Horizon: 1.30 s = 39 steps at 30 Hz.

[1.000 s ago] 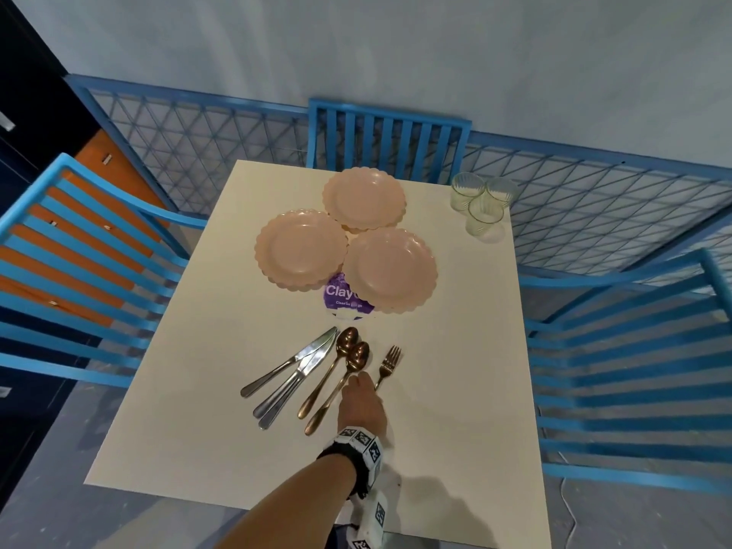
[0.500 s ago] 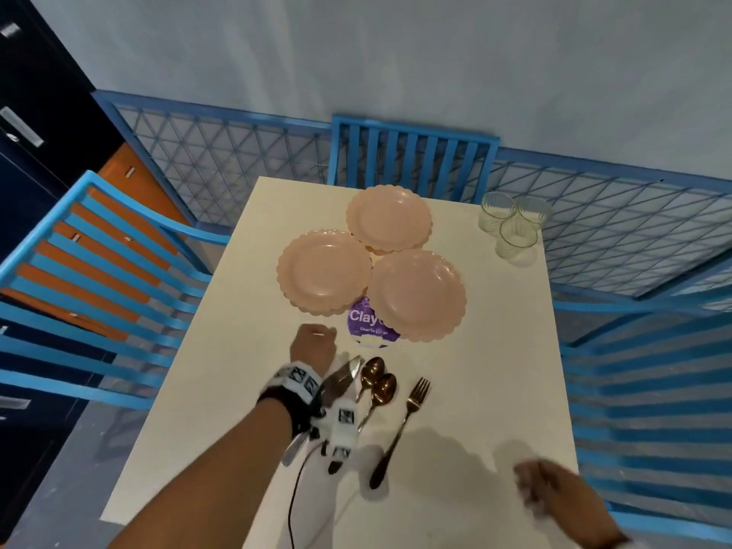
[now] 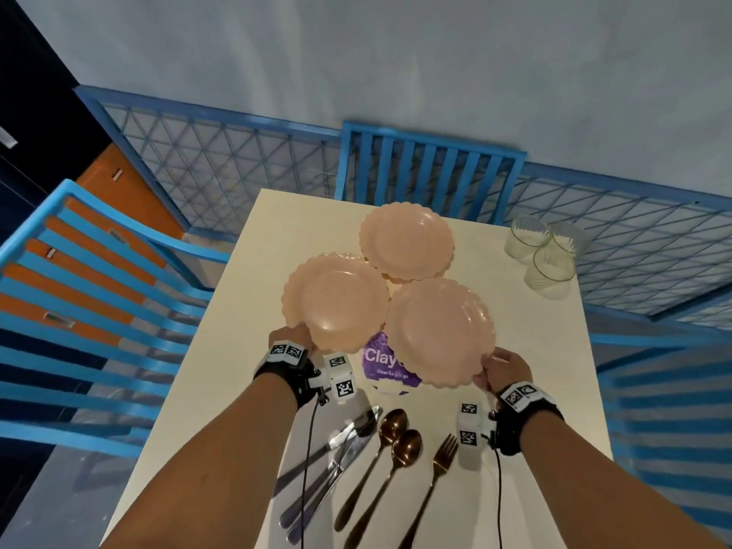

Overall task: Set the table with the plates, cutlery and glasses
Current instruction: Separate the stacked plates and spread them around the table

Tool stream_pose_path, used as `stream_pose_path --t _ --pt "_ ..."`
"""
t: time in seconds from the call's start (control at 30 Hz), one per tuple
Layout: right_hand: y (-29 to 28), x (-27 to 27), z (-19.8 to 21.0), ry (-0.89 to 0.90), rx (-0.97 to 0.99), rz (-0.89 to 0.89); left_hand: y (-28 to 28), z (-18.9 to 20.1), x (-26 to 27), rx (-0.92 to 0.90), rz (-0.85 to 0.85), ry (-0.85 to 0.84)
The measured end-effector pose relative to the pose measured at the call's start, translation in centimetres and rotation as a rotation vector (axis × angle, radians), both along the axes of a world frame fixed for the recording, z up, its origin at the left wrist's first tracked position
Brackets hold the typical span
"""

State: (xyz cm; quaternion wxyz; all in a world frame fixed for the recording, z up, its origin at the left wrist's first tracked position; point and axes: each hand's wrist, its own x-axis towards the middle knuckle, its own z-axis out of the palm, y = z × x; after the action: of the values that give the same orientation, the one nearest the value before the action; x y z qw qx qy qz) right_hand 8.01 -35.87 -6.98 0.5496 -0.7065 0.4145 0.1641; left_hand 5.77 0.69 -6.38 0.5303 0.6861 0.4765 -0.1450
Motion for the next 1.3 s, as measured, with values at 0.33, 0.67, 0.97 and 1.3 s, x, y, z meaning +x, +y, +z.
stream_pose_path --t 0.33,0.67,0.97,1.3 --pt "-2.1 -1.4 4.0 -0.143 -0.08 -0.044 -0.4 2.5 -0.9 0.018 0.432 -0.292" --pt "8.0 1.7 8.5 -0.427 -0.042 0.295 -3.8 5.8 -1.2 -0.2 0.315 -0.496" --pt "12.0 6.9 6.4 -0.448 -0.094 0.308 -2.3 5.9 0.8 -0.084 0.293 -0.539" --pt "11.4 16.7 -1.1 -0.151 -0.224 0.165 -1.5 5.6 5.5 -0.071 0.314 -0.569"
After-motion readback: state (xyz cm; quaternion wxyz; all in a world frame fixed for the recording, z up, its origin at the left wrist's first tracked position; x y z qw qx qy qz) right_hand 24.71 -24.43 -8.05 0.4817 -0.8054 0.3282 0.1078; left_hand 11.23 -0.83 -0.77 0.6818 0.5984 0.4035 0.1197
